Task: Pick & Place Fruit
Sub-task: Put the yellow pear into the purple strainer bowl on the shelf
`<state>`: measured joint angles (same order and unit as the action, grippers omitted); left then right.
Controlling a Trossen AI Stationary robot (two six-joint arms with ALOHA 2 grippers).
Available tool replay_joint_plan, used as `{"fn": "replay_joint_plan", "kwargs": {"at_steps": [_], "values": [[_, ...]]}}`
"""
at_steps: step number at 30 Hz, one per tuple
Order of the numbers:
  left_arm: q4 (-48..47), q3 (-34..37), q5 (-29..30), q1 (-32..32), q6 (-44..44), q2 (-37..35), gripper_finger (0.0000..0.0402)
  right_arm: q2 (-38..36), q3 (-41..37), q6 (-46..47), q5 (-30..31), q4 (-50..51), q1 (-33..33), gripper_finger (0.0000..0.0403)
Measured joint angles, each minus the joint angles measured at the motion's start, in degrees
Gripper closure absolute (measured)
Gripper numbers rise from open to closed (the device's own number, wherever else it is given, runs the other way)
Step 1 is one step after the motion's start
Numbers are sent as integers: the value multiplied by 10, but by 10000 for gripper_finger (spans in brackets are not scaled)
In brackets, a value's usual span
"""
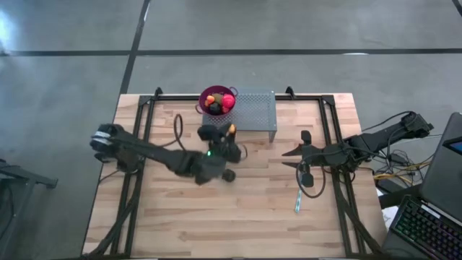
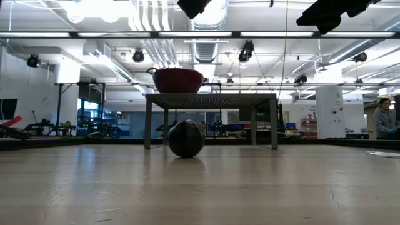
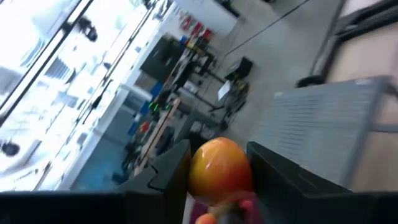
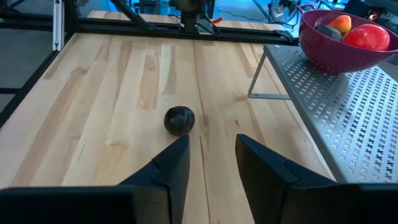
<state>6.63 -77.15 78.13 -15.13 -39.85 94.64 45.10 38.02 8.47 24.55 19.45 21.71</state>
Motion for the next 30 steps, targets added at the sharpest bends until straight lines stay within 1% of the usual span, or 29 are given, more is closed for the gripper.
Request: {"fn": "replay_joint_plan", "kwargs": {"at_steps": [6, 9, 12, 15, 21, 26, 30], "values": [[0, -10, -8, 70, 10, -43, 243, 0, 0, 0, 0, 0, 0, 259], [0, -8, -32, 102, 15, -71, 243, 0, 0, 0, 0, 0, 0, 252], [-13, -5, -68, 132, 44, -97, 243, 0, 0, -1, 0, 0, 0, 245], [-51, -5, -135, 162, 107, -123, 243, 0, 0, 0, 0, 0, 0, 238], [-163, -5, -302, 238, 280, -156, 243, 0, 0, 0, 0, 0, 0, 225], [-262, -5, -434, 303, 430, -161, 243, 0, 0, 0, 0, 0, 0, 215], [-316, -5, -540, 342, 519, -150, 243, 0, 0, 0, 0, 0, 0, 208]]}}
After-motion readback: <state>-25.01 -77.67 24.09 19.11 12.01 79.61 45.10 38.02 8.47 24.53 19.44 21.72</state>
